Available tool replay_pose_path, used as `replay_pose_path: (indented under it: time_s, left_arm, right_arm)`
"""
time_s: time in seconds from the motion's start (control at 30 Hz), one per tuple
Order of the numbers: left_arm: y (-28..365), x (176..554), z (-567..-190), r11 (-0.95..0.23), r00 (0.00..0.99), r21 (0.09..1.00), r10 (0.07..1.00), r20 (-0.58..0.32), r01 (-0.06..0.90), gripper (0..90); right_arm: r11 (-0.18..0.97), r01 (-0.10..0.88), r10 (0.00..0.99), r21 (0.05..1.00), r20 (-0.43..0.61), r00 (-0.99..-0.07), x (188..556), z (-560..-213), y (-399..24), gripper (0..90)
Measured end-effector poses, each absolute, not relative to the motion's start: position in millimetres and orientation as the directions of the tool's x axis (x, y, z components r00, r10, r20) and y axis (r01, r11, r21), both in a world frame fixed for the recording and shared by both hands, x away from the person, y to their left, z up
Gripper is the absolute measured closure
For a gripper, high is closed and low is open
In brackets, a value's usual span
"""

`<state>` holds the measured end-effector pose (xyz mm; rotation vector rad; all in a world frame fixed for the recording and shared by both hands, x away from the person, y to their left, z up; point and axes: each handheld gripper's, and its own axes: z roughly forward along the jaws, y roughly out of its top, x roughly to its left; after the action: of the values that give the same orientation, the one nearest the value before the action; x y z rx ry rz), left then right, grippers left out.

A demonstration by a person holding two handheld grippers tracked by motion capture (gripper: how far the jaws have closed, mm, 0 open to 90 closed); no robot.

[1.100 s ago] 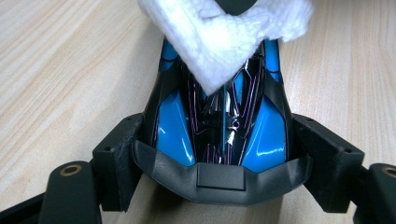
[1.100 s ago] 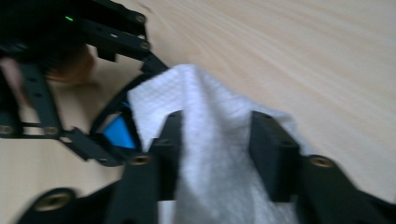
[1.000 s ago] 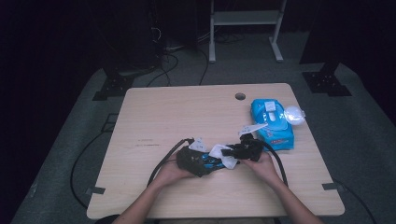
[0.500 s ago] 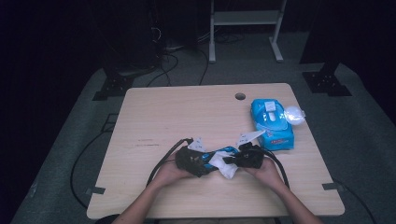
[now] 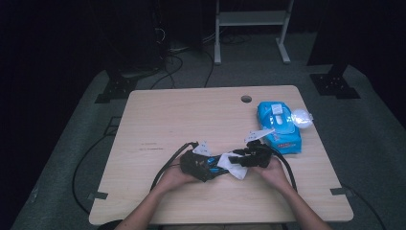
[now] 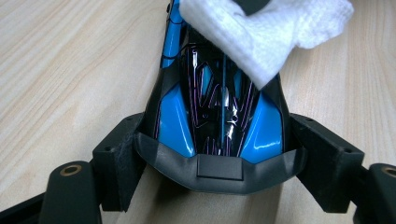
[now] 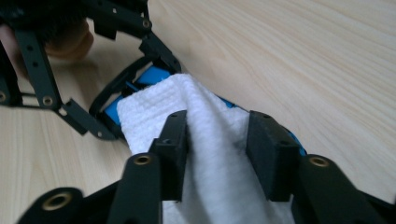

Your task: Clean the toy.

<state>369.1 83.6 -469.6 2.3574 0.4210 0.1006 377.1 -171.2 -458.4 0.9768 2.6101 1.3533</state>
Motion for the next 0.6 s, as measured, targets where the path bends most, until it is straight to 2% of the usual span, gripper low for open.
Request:
replay_pose_path:
  time_s: [0.07, 0.2, 0.37, 0.5, 0.6]
  left_arm:
    - [84, 369, -470, -0.682, 0.944, 0.679, 0.327, -0.051, 0.273, 23.8]
    - [84, 368, -469, -0.682, 0.942, 0.678, 0.332, -0.047, 0.274, 23.8]
    - [84, 368, -469, -0.684, 0.943, 0.676, 0.331, -0.045, 0.272, 23.9]
    - [83, 368, -469, -0.685, 0.943, 0.677, 0.33, -0.041, 0.27, 23.9]
    - [84, 368, -470, -0.681, 0.942, 0.679, 0.333, -0.046, 0.274, 23.9]
  right_arm:
    - [0.414, 0.522, 0.537, 0.745, 0.263, -0.802, 379, -458, -173, 73.1]
    - [0.436, 0.521, 0.578, 0.734, 0.216, -0.787, 379, -460, -187, 83.1]
    - [0.468, 0.51, 0.598, 0.722, 0.166, -0.784, 370, -460, -199, 84.2]
    - [0.48, 0.48, 0.539, 0.735, 0.184, -0.822, 363, -457, -183, 84.3]
    - [0.515, 0.44, 0.522, 0.736, 0.138, -0.842, 360, -455, -171, 84.3]
